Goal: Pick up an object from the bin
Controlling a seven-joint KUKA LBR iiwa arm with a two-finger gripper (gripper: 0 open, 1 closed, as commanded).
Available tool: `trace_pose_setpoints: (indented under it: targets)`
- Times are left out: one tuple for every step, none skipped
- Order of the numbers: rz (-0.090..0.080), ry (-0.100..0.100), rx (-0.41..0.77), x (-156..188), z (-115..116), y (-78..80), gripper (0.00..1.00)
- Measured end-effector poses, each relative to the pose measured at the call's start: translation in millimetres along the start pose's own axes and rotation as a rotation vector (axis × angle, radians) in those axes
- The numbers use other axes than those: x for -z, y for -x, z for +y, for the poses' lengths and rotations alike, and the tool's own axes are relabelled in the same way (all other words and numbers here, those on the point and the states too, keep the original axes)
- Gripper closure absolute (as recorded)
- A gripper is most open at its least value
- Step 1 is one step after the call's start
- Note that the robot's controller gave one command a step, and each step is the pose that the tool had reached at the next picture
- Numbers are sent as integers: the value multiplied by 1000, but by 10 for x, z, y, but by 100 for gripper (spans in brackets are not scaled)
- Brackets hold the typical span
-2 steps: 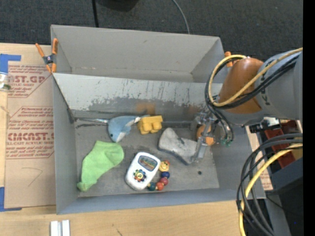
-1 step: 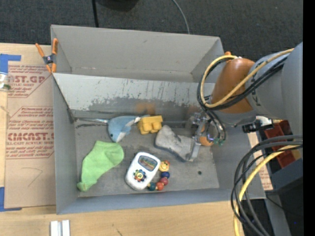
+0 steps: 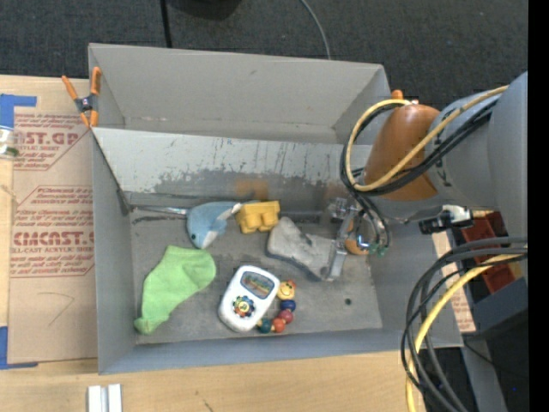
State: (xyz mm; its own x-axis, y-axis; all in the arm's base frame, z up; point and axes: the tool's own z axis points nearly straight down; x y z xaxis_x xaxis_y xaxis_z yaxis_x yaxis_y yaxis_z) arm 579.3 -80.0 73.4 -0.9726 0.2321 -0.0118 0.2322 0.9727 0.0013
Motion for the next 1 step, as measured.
trace_pose_setpoints:
  targets:
    - [12,-2,-67,-8,118,-183,100]
